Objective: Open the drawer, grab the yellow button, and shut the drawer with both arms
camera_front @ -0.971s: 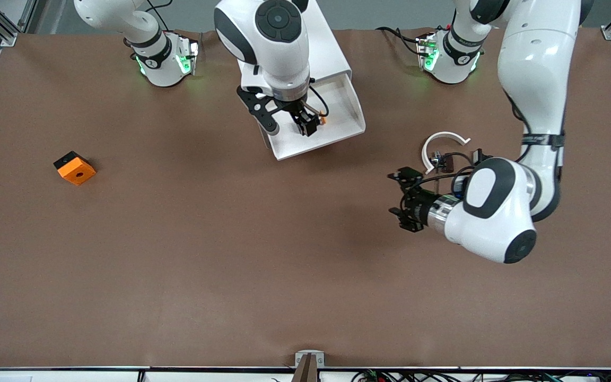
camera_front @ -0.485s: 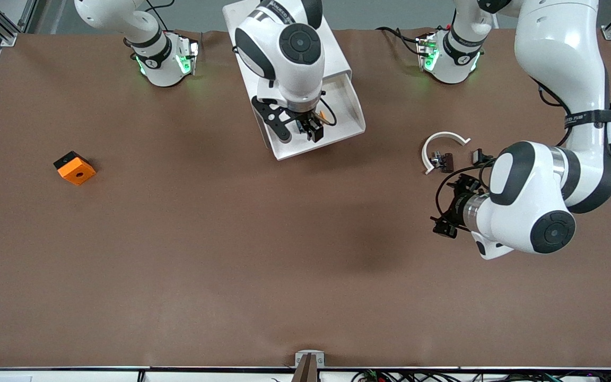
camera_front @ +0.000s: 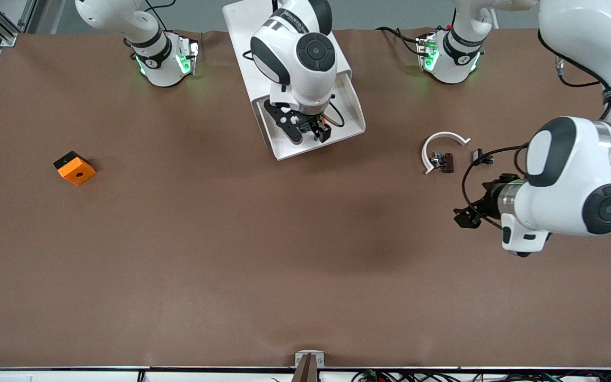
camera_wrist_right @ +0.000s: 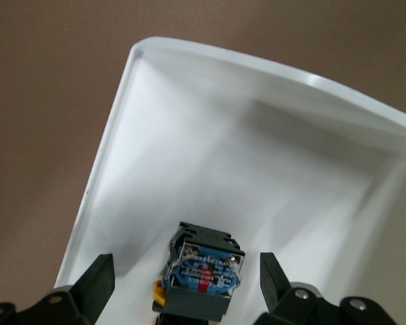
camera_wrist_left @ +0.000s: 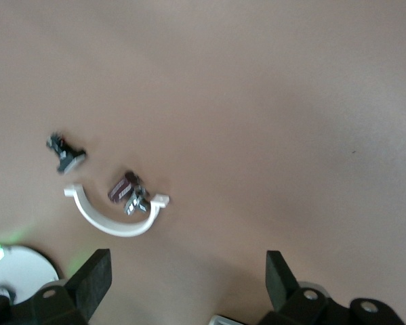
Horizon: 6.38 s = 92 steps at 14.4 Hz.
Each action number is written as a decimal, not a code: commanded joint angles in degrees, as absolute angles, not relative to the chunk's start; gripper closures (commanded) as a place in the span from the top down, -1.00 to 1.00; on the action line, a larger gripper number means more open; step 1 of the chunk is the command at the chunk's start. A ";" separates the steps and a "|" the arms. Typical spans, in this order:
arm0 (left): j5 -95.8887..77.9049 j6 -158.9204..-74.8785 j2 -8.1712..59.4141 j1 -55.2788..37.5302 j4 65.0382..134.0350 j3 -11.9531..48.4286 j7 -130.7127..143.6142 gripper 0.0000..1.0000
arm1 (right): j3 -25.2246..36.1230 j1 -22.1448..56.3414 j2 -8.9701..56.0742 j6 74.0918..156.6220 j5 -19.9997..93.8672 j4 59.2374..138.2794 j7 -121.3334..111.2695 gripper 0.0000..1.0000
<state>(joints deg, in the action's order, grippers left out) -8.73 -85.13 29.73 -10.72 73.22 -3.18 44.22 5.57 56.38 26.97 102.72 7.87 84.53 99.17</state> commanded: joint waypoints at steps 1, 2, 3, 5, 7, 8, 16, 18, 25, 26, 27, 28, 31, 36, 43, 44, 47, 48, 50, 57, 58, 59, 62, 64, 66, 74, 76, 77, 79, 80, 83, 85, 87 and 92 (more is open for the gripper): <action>-8.00 -94.79 21.99 -10.19 86.53 -3.16 34.66 1.00 | 5.98 56.34 27.51 102.30 8.26 83.06 98.79 0.15; -8.00 -97.36 20.84 -10.46 89.44 -2.99 33.06 1.00 | 5.98 56.08 27.51 102.30 8.26 83.06 98.79 -0.01; -7.48 -99.64 20.05 -10.81 91.91 -2.73 31.74 1.00 | 5.98 55.99 27.51 102.22 8.26 83.06 98.79 -0.08; -4.59 -103.34 18.29 -10.64 96.13 0.16 27.10 1.00 | 5.98 55.99 27.42 102.13 7.74 83.06 98.79 -0.22; -3.96 -107.03 16.27 -10.55 100.44 2.37 24.35 1.00 | 6.06 56.08 27.42 102.13 7.56 82.88 98.79 -0.65; -3.96 -109.05 15.39 -10.81 102.72 3.50 24.43 1.00 | 6.06 56.07 27.42 102.13 7.56 82.79 98.79 -0.77; -4.48 -116.81 16.52 -10.99 107.31 16.16 37.78 1.00 | 6.15 52.83 26.19 98.02 8.61 77.09 98.88 -0.76; -4.66 -116.81 17.05 -11.25 107.32 18.62 43.21 1.00 | 5.89 50.55 25.58 93.80 8.61 74.19 97.66 -0.72; -4.75 -118.91 19.07 -16.77 107.23 24.26 56.32 1.00 | 6.50 40.54 14.96 76.57 8.26 73.82 65.97 -0.72; -4.75 -118.92 19.51 -17.92 107.23 24.34 57.90 1.00 | 6.50 38.34 13.90 75.16 8.26 74.09 60.78 -0.73; -4.75 -118.92 19.51 -19.23 107.23 24.35 60.01 1.00 | 6.50 35.71 13.02 73.84 8.26 74.18 55.34 -0.73; -4.83 -118.92 19.60 -20.64 107.31 24.35 61.77 1.00 | 6.50 32.81 12.31 72.61 8.17 74.18 50.50 -0.73; -5.88 -118.65 20.21 -24.07 107.58 24.96 65.29 1.00 | 6.50 25.25 9.85 71.81 7.30 77.16 35.21 -0.73; -6.94 -118.12 20.30 -24.78 108.36 30.31 70.83 1.00 | 6.50 17.07 9.05 74.87 1.76 82.70 17.87 -0.73; -6.94 -118.47 21.27 -27.59 108.98 31.82 74.79 1.00 | 6.50 7.75 9.58 91.99 -1.14 94.72 1.96 -0.69; -6.94 -118.65 21.62 -28.12 108.90 31.82 75.58 1.00 | 6.50 6.34 9.67 94.20 -1.14 96.05 0.45 -0.69; -6.94 -118.83 21.88 -29.44 108.63 31.82 76.20 1.00 | 6.59 4.40 11.33 99.56 -2.28 99.30 0.44 -0.69; -6.94 -118.83 21.88 -29.70 108.63 31.82 76.29 1.00 | 6.50 3.52 11.95 102.80 -2.46 101.06 0.44 -0.68; -6.94 -118.74 21.80 -29.10 108.63 31.73 76.29 1.00 | 6.50 1.77 13.26 110.44 -2.46 105.71 0.35 -0.68; -2.29 -118.13 21.27 -17.86 105.30 31.20 76.11 1.00 | 6.50 -2.28 20.55 127.34 -2.37 112.76 -7.11 -0.69; -2.20 -118.04 21.18 -15.67 104.51 31.20 76.03 1.00 | 6.42 -2.55 21.78 128.14 -2.29 112.76 -7.38 -0.69; -2.20 -117.78 21.01 -13.38 104.07 31.20 75.76 1.00 | 6.42 -2.90 23.10 129.71 -2.20 112.76 -7.47 -0.70; -0.98 -116.72 19.52 -7.05 102.66 31.11 75.15 1.00 | 6.42 -3.16 26.53 134.37 -2.11 112.76 -7.56 -0.70; 3.50 -116.72 18.46 -3.27 101.61 31.20 75.06 1.00 | 6.33 -3.25 28.29 135.17 -1.94 112.68 -7.56 -0.71; 5.53 -116.63 18.02 0.95 100.03 31.20 74.36 1.00 | 6.24 -3.08 30.40 136.31 -1.85 112.59 -7.65 -0.72; 7.56 -108.29 12.59 15.45 95.62 31.29 53.83 1.00 | 6.06 -3.60 32.52 138.87 -1.67 112.41 -7.38 0.50; 7.56 -106.97 9.86 18.97 95.54 31.38 44.96 1.00 | 6.06 -3.52 32.17 138.43 -1.58 112.33 -7.38 1.00; 7.38 -105.83 8.28 20.55 95.62 31.29 39.95 1.00 | 6.06 -3.43 31.73 138.34 -1.58 112.24 -7.38 1.00; 6.68 -103.37 5.38 21.53 95.62 29.90 33.87 1.00 | 6.06 -3.25 30.24 136.77 -1.58 112.15 -7.38 1.00; 6.59 -102.58 3.88 20.32 95.89 27.01 31.31 1.00 | 6.06 -3.16 29.02 135.28 -1.58 112.06 -7.30 1.00; 5.81 -97.14 0.36 8.66 95.71 13.76 25.69 1.00 | 5.89 -2.55 24.36 129.83 -1.58 111.27 -6.59 1.00; 3.53 -96.33 -2.10 7.56 96.24 11.43 20.95 1.00 | 5.89 -1.41 21.54 125.53 -1.58 110.13 -6.33 1.00; 2.99 -94.67 -4.12 7.21 96.76 9.50 14.01 1.00 | 5.89 -0.44 18.91 122.36 -1.58 109.43 -5.72 1.00; 0.26 -91.15 -8.96 4.23 99.05 3.80 2.48 1.00 | 5.89 2.28 10.47 115.33 -1.58 109.34 -2.21 1.00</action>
